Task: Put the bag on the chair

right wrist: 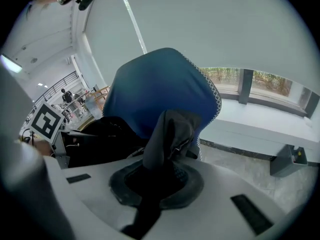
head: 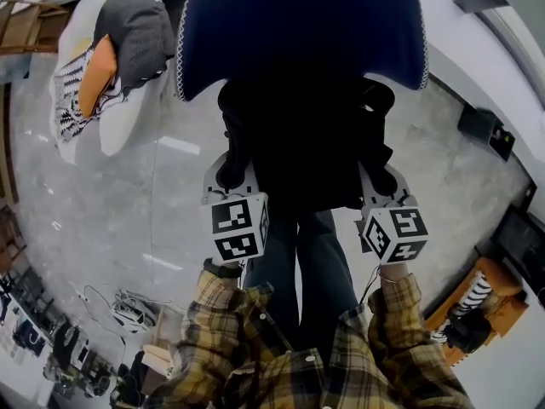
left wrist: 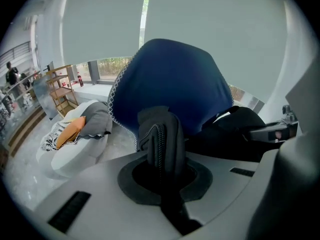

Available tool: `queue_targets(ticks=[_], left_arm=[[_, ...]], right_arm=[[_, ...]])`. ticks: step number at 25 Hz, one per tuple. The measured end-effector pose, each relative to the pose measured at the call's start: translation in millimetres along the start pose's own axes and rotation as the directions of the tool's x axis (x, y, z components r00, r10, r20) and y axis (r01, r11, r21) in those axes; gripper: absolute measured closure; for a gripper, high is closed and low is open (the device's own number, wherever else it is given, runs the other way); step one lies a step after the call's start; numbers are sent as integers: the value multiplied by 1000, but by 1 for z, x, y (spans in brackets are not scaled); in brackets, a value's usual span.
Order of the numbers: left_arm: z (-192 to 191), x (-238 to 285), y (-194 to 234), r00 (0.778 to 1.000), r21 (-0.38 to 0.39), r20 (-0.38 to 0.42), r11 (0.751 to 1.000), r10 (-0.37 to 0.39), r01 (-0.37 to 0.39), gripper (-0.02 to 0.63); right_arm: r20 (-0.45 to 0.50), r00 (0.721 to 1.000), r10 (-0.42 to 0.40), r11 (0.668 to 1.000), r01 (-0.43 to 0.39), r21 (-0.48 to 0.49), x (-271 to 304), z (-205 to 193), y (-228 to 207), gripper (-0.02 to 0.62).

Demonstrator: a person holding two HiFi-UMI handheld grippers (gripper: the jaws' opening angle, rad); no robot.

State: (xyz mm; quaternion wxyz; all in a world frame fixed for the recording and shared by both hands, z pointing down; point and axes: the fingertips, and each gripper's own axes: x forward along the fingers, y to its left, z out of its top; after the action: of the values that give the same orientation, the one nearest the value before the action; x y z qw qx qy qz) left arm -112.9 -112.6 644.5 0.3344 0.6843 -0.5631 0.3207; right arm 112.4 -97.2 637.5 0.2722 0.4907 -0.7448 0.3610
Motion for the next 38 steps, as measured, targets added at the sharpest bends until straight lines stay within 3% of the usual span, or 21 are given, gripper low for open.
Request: queue_targets(ticks=[8,15,20,27,32,38], left_arm=[[-31,37,2,999,-21,-31,1000,9,-10,574],[-42,53,4,999,44,-33,998,38,-37,574],[-48,67,3,999,30,-40,999,15,-14,573],[-65,84,21,996,15,-62,998,69,-68,572],[-67,92,20,993,39,-46,994,109,-107,571],[-69,91,20,992,46,-40,992,116,-114,571]], right_arm=[[-40,999,-29,999,28,-26,31,-25,-14,568],[-31,999,-8,995,5,-96,44,-33,-12,568],[-37,998,-43,987,37,-156,58,-43,-25,568],[-87,995,-48,980,30,-197,78,-59,-36,566],[-134,989,-70,956,28,-293,94,-72,-42,566],[-130,988,-85,962,48,-268,94,-75,-40,565]])
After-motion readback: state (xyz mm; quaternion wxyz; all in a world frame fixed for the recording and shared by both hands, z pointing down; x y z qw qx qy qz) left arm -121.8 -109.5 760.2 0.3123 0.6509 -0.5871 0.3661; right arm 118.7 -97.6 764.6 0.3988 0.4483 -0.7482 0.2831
